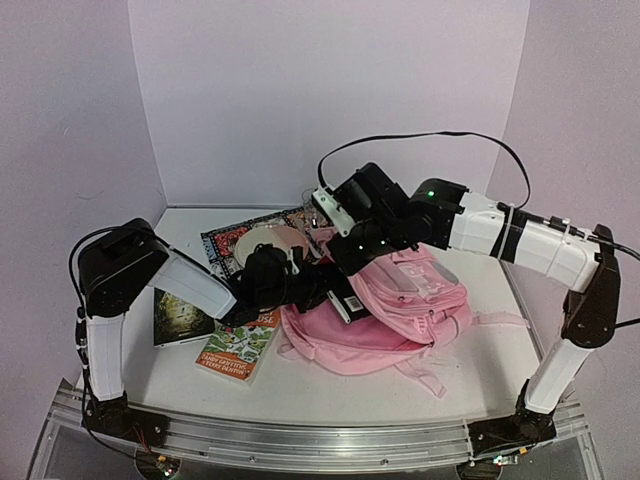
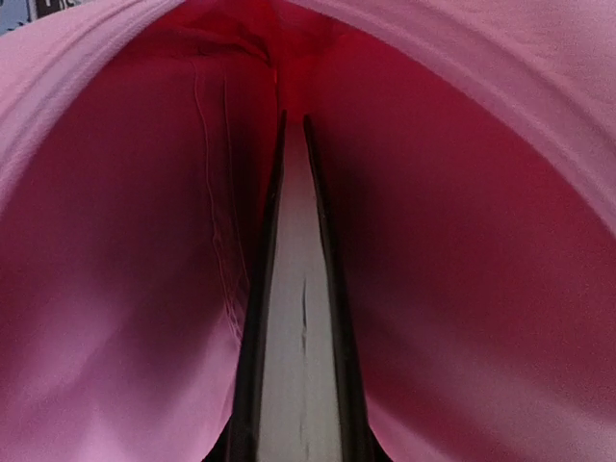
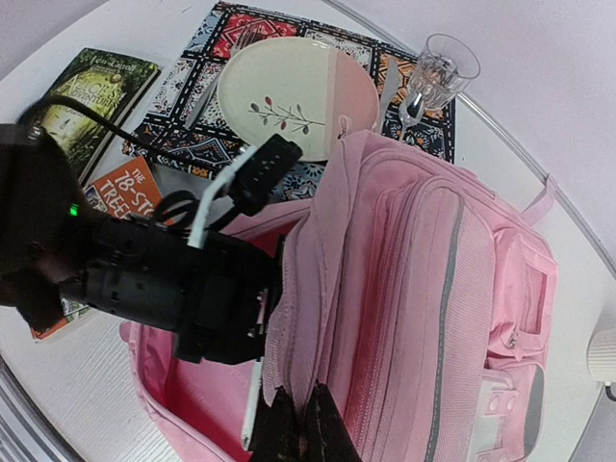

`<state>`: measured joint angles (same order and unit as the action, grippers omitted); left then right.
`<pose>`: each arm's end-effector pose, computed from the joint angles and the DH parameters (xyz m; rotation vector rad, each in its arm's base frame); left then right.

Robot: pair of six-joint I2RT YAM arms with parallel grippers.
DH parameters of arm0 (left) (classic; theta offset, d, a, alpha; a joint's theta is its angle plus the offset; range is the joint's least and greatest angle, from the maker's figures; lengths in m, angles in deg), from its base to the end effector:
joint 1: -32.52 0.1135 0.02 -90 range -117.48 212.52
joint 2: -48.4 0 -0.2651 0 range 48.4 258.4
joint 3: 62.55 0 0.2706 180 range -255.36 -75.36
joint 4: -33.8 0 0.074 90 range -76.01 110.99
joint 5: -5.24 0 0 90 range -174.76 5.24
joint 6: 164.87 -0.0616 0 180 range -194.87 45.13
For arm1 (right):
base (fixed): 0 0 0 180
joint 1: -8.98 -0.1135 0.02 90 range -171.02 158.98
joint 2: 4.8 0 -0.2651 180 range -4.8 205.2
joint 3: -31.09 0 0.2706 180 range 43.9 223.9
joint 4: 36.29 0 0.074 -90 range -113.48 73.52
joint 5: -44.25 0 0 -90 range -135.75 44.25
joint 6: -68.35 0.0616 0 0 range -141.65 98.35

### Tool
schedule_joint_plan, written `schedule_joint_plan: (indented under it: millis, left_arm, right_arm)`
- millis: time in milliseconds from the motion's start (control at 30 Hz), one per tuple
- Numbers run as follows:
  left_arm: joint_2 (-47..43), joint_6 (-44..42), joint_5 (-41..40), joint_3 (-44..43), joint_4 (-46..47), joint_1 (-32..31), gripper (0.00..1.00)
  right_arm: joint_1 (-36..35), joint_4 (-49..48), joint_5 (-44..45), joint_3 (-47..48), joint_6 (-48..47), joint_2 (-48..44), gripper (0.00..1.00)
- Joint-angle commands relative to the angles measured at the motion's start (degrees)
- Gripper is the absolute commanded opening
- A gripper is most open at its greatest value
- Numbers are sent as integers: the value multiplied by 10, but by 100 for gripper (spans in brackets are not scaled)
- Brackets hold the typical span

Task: Pack the student bag
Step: Place the book in the largest pocket of the bag.

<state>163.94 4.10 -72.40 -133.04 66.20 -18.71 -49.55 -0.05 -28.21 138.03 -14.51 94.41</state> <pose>0.2755 -0.3641 0.1318 -0.3402 2.1686 -1.6875 0.2493 0.3717 0.3482 -0.7222 1.9365 0.3970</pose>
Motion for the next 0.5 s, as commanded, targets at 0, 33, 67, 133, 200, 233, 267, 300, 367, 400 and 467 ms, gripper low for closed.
schedule_joint_plan:
  millis: [0,33,67,133,200,233,267,300,367,400,467]
  left_arm:
    - [33,-20,-34,-76,126,-16,3]
    - [40,-30,-41,-84,126,-21,7]
    - [50,-41,-47,-89,124,-26,11]
    - [61,-62,-58,-98,114,-32,21]
    - [68,-85,-66,-104,89,-36,32]
    - [69,-102,-72,-109,64,-38,37]
    - [67,-128,-79,-117,37,-42,43]
    - [65,-151,-88,-123,7,-47,47]
    - [56,-185,-109,-128,-32,-56,53]
    - [51,-194,-117,-126,-46,-59,56]
    - [44,-206,-129,-121,-66,-61,62]
  right_arm:
    - [-2,-53,0,-6,0,-46,0]
    - [-2,-55,0,-10,0,-47,0]
    - [-2,-55,0,-14,0,-48,0]
    - [-1,-56,-1,-22,0,-50,0]
    - [-1,-57,5,-29,0,-54,0]
    - [-1,-57,8,-34,-1,-56,0]
    - [-2,-57,12,-38,-3,-58,0]
    - [-1,-58,14,-42,-4,-60,0]
    - [-1,-58,15,-48,-5,-63,0]
    - [0,-58,14,-52,-5,-64,0]
    - [2,-58,17,-58,-4,-68,0]
